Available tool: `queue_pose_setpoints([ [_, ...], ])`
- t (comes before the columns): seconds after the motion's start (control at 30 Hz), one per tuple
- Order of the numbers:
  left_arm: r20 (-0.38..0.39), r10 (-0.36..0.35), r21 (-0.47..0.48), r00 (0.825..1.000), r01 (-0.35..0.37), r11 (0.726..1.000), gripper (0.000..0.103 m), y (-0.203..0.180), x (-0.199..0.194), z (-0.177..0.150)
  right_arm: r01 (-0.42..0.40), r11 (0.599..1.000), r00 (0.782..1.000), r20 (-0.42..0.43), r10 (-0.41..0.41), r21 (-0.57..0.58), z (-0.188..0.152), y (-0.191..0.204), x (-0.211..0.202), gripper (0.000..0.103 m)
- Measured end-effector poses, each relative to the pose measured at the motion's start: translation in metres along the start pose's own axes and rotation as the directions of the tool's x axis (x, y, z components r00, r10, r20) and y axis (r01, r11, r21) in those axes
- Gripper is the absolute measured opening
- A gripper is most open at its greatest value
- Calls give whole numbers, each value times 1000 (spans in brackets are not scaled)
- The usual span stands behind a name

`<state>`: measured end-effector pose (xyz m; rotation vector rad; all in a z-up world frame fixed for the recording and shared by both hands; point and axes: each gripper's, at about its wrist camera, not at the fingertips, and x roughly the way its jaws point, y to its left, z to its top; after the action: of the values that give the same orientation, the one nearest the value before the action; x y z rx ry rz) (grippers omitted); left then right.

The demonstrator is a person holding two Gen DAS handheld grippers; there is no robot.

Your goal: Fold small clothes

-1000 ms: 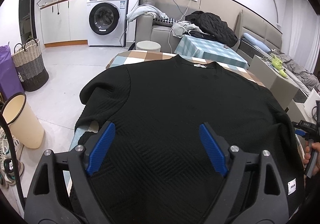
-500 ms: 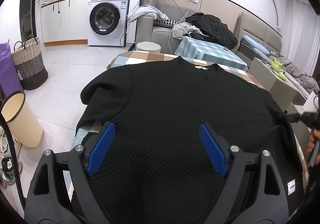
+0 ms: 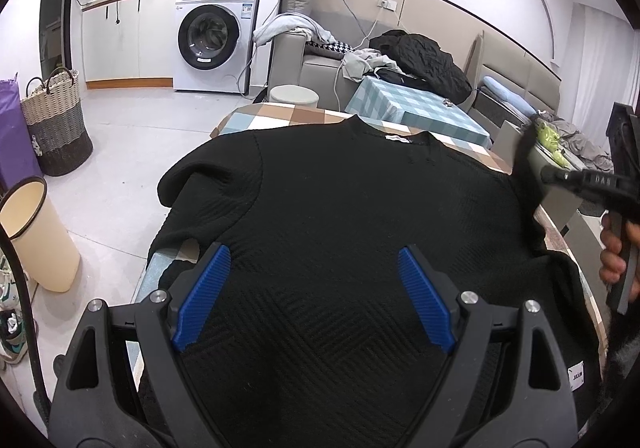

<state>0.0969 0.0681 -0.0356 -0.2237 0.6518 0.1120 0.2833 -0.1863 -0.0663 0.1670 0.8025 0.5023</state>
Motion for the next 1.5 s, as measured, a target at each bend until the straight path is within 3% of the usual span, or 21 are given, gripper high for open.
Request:
queue_pose_setpoints([
  [0.07,1,1,-2,1000,-1,1000,85,0,0,0,29,999,1000,-5,-29,23,-7,-5,-2,42],
  [0.17,2,3,-12,1000,-3,1000,85,3,0,1,181,980,982,-64,-176,85,-14,-33,0,43],
  [0.27,5,13,-17,1000,-13,1000,85,5,-1,1,308,940,943,-176,-282,149,-29,-70,4,43],
  [0.37,-5,28,-39,1000,-28,999,85,10,0,2,286,938,942,-238,-238,195,-41,-93,6,43],
  [0.53,-15,41,-71,999,-42,997,85,20,3,4,283,953,928,-284,-243,107,-57,-90,17,48],
  [0.6,-15,55,-74,998,-56,996,85,23,3,6,299,952,924,-270,-271,67,-63,-82,19,45],
  [0.67,-18,70,-78,997,-71,994,85,26,4,8,292,956,924,-264,-278,18,-67,-78,20,15],
  [0.73,-22,85,-80,996,-86,993,85,30,3,9,289,957,925,-263,-275,17,-68,-81,21,7],
  [1.07,-35,152,-114,988,-155,981,85,58,-3,12,386,920,899,-252,-358,71,-72,-120,-7,5],
  [1.2,-46,162,-162,986,-167,973,85,74,-2,13,331,944,922,-218,-321,9,-65,-94,-10,6],
  [1.3,-55,174,-213,983,-182,960,85,89,-1,15,305,951,919,-246,-307,-48,-61,-76,0,18],
  [1.37,-63,165,-269,984,-176,947,85,104,1,15,302,953,924,-236,-300,-31,-60,-75,-5,38],
  [1.4,-69,162,-296,984,-176,939,85,110,2,14,297,955,932,-218,-291,-5,-60,-76,-12,43],
  [1.5,-82,174,-384,981,-192,903,85,131,4,10,295,953,948,-147,-284,63,-60,-74,-35,46],
])
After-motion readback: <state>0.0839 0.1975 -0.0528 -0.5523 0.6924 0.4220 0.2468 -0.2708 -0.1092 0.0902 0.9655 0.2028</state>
